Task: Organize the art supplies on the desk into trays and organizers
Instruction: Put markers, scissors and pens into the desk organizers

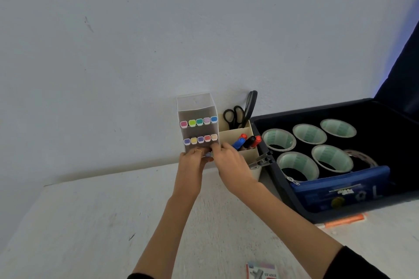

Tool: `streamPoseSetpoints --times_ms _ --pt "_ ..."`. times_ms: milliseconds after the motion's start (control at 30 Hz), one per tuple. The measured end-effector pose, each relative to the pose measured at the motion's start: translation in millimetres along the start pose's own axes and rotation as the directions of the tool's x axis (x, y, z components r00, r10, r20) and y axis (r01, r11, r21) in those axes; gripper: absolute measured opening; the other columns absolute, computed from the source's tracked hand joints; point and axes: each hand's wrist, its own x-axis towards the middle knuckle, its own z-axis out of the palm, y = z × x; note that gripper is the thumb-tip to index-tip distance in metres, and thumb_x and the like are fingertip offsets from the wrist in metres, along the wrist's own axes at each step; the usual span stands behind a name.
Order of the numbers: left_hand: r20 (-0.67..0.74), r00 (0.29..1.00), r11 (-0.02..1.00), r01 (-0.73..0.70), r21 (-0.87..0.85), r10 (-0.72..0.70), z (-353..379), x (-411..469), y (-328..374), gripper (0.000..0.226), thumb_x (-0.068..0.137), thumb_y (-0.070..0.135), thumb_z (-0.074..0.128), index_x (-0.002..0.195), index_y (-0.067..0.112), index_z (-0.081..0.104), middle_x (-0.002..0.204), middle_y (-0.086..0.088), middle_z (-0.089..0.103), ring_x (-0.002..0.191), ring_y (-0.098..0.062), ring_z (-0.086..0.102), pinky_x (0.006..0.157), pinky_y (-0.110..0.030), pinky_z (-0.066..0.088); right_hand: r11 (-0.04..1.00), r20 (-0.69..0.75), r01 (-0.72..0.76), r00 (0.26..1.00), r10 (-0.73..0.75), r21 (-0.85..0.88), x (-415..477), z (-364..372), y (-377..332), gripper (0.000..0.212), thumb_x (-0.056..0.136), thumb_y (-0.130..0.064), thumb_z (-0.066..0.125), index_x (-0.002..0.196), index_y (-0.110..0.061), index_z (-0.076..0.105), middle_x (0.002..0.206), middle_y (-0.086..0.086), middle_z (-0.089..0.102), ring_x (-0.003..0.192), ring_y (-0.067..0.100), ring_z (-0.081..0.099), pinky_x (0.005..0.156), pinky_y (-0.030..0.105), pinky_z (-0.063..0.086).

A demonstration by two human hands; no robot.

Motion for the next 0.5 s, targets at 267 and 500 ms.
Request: streamPoseSetpoints --times_ms 267,500 --pt "0.089 0.962 0.966 0.257 0.006 -0.256 4.2 2.3 11.8 0.045 0.092 0.017 0.054 0.134 0.005 0.043 0.138 -0.012 0.046 0.124 -0.026 0.046 0.103 -0.02 0.032 0.974 -0.215 0.026 0.976 0.024 0.225 -53.1 -21.4 -0.2 0.037 0.097 -0.012 0.043 0.134 -0.017 0.044 0.116 0.001 0.059 0.103 0.017 0.054 0.083 0.025 0.043" --pt "-0.256 0.965 0.998 0.064 -0.01 -0.064 9.4 -69.5 74.4 0.034 0.092 0.01 0.054 0.126 0.011 0.055 0.124 -0.003 0.057 0.111 -0.015 0.053 0.094 -0.018 0.037 0.868 -0.43 0.057 0.883 0.186 0.493 -145.7 4.4 27.3 0.02 0.08 -0.006 0.06 0.088 -0.022 0.069 0.081 -0.014 0.066 0.063 -0.001 0.056 0.056 0.017 0.051"
